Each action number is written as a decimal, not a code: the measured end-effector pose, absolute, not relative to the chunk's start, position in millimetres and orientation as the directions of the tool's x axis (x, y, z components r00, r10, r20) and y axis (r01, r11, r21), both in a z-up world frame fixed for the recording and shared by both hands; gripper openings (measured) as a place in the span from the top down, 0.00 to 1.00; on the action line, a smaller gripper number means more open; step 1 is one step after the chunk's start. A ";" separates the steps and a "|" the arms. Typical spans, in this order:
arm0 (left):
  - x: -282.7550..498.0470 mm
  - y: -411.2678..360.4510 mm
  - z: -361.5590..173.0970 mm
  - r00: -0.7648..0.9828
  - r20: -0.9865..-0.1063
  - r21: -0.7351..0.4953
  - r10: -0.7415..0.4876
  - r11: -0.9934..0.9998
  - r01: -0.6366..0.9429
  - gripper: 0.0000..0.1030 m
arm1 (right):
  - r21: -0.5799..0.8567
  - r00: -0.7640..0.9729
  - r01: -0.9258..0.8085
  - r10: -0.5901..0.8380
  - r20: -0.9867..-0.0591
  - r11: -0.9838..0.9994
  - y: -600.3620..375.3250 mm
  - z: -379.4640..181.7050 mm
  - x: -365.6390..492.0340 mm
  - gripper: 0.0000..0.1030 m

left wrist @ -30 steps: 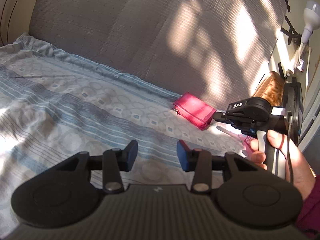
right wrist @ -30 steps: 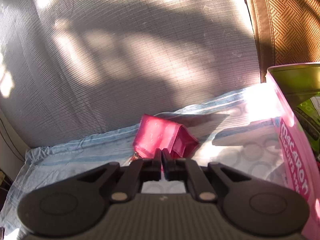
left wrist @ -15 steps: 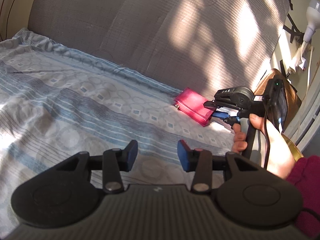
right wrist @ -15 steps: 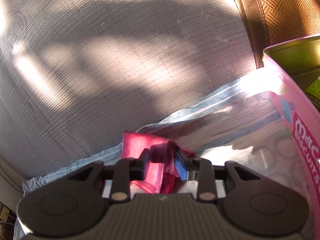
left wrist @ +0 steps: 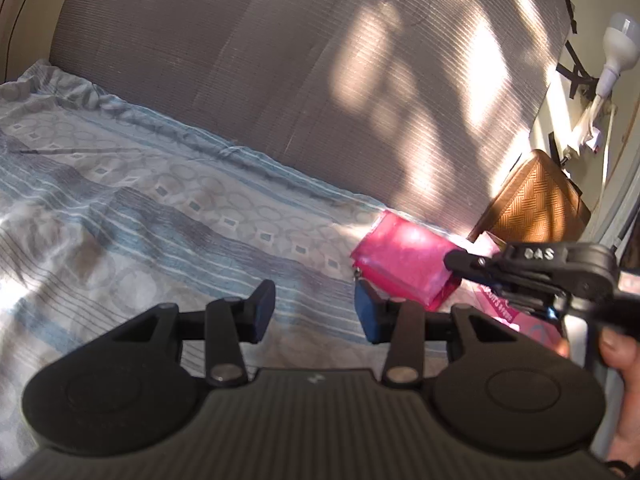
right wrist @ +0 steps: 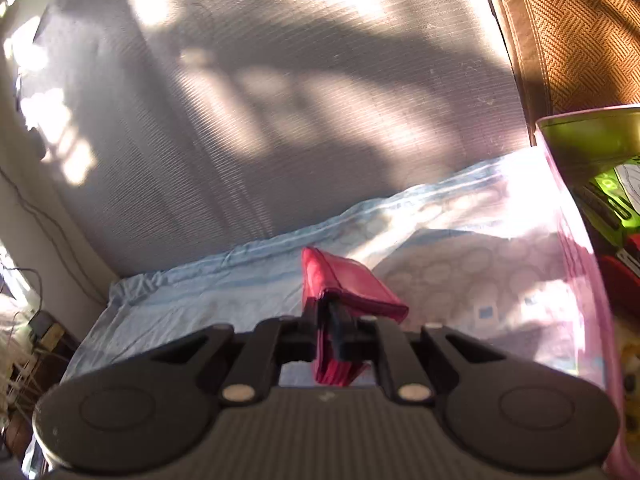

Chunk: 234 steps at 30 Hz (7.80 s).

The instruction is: Organize rigid objects

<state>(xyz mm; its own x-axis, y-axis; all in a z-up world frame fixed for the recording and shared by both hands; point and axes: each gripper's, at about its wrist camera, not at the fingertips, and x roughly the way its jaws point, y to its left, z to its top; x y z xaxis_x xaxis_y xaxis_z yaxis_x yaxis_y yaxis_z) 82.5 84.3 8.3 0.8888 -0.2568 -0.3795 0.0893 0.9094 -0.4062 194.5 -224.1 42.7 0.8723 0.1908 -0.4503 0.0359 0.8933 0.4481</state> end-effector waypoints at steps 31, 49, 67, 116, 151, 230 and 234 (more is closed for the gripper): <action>24.2 -64.5 -6.8 0.449 -0.507 -0.398 -0.736 0.662 0.636 0.54 | 0.117 0.889 0.007 0.047 -0.456 0.993 -207.3 3.6 -74.9 0.58; 73.0 -197.5 82.3 0.468 -0.418 -0.240 -0.778 0.592 0.769 0.54 | 0.107 0.956 0.232 -0.206 -0.207 0.967 -335.5 73.3 -69.1 0.65; 105.3 -228.1 74.0 0.736 -0.539 0.100 -0.409 0.836 0.539 0.52 | 0.261 0.911 0.387 -0.324 -0.255 0.884 -387.1 43.3 -26.0 0.57; -42.7 -82.6 61.0 0.864 -0.401 0.018 -0.304 0.941 0.339 0.00 | 0.349 0.931 0.345 -0.270 -0.246 0.871 -222.8 66.5 -138.7 0.00; -43.6 -96.3 50.3 0.876 -0.454 0.157 -0.162 0.953 0.258 0.00 | 0.408 0.921 0.364 -0.256 -0.295 0.837 -231.7 51.0 -131.7 0.00; -41.1 -110.7 30.9 0.676 -0.707 0.067 -0.209 0.931 0.359 0.00 | 0.457 0.905 0.397 -0.258 -0.337 0.796 -242.9 31.8 -130.8 0.00; -40.6 -104.5 36.9 0.688 -0.692 0.049 -0.218 0.937 0.347 0.00 | 0.442 0.903 0.399 -0.259 -0.343 0.803 -240.1 33.8 -129.8 0.00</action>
<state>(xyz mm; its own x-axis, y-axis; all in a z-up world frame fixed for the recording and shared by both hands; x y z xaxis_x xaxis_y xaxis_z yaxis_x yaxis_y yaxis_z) -40.6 -104.5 36.9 0.6876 -0.2184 -0.6925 0.3468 0.9367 0.0489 -129.8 -240.1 33.8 0.9027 -0.2593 -0.3435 0.3989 0.8035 0.4419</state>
